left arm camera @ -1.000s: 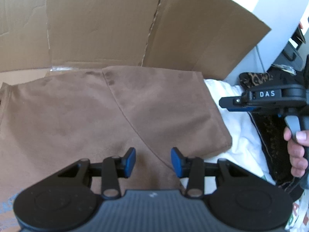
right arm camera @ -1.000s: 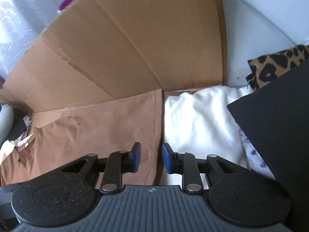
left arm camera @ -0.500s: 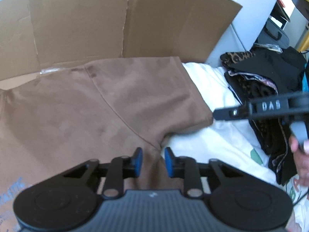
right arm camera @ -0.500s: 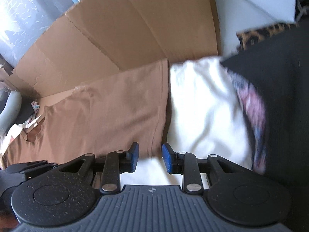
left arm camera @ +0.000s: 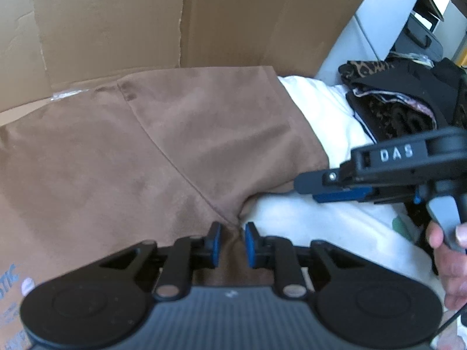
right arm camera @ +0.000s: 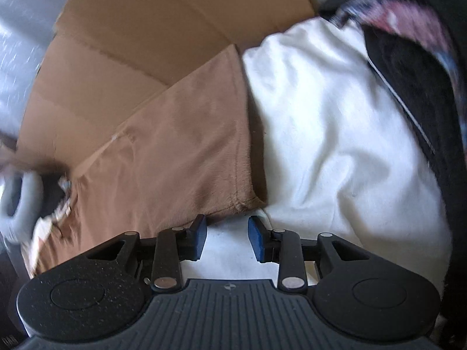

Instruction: Fold clothes

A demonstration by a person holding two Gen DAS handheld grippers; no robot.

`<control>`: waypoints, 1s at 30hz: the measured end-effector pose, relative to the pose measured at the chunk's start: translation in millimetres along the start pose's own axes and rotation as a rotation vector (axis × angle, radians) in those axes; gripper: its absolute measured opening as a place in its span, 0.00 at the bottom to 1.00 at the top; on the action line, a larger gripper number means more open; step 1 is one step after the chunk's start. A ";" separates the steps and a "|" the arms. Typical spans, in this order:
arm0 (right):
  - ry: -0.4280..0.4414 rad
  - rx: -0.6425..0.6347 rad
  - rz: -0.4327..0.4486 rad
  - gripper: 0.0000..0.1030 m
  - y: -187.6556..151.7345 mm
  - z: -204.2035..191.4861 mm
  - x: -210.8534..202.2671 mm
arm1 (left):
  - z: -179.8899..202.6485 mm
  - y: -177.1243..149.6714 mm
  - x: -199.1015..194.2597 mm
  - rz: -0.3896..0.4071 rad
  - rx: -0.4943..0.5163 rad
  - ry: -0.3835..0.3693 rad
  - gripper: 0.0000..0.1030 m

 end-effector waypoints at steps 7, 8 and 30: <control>0.017 0.231 0.068 0.37 -2.6 19.3 -0.7 | 4.3 -2.7 3.1 0.026 0.034 0.010 0.24; 0.014 0.243 0.076 0.36 -2.6 20.2 -1.4 | 4.6 -3.2 2.9 0.028 0.038 0.011 0.23; -0.141 0.058 0.101 0.05 25.1 16.0 -23.4 | 19.6 -6.6 -10.9 0.050 0.167 0.006 0.18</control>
Point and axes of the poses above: each gripper's, at about its wrist camera, not at the fingertips, and x roughly the way its jaws point, z to its right, y to its top, the point moved 4 cm from there along x, roughly the way its jaws point, and after that the axes turned 15 degrees about -x, right-handed, at the moved point
